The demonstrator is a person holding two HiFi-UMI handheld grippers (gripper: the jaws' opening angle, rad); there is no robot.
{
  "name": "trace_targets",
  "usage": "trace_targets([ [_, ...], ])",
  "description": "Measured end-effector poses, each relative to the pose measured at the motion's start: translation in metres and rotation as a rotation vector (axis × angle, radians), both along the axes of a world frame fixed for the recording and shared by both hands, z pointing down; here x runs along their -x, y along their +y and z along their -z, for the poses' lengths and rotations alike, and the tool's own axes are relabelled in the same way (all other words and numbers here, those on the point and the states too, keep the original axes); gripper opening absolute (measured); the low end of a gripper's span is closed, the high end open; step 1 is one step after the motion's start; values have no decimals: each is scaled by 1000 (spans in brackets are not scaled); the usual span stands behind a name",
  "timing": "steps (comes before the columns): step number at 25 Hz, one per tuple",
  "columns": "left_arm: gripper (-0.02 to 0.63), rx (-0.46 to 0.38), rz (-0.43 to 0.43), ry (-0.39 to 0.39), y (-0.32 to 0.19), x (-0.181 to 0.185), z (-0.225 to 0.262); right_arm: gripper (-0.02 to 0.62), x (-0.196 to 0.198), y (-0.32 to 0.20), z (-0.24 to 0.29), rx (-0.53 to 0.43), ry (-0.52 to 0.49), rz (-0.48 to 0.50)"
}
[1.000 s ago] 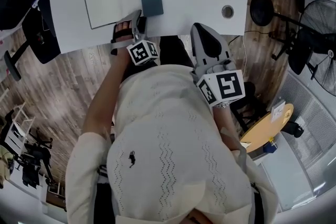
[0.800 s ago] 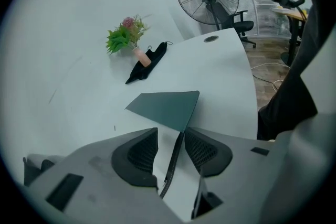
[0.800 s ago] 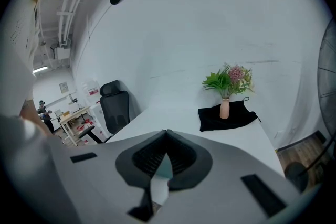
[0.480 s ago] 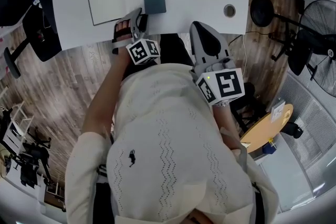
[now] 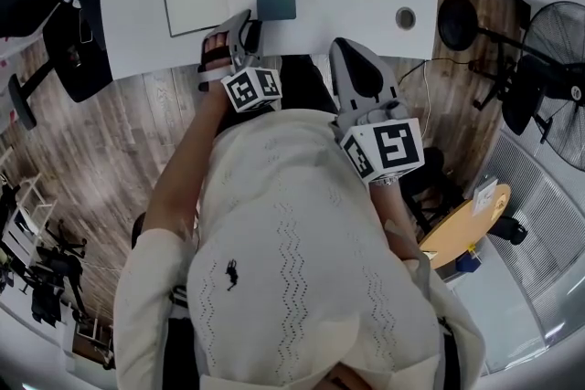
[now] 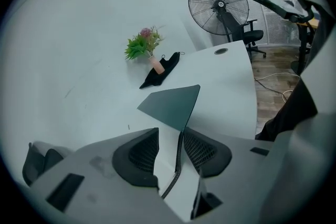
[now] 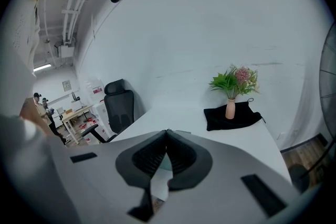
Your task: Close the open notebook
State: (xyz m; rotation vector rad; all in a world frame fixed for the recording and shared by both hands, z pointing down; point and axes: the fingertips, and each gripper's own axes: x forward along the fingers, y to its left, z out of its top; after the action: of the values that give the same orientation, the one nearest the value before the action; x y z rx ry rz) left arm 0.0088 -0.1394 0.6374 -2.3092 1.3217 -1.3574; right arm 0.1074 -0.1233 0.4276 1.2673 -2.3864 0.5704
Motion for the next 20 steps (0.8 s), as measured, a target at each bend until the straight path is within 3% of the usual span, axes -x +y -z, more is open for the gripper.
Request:
trace_targets([
  [20, 146, -84, 110, -4, 5, 29, 18, 2, 16, 25, 1, -16, 6, -21],
])
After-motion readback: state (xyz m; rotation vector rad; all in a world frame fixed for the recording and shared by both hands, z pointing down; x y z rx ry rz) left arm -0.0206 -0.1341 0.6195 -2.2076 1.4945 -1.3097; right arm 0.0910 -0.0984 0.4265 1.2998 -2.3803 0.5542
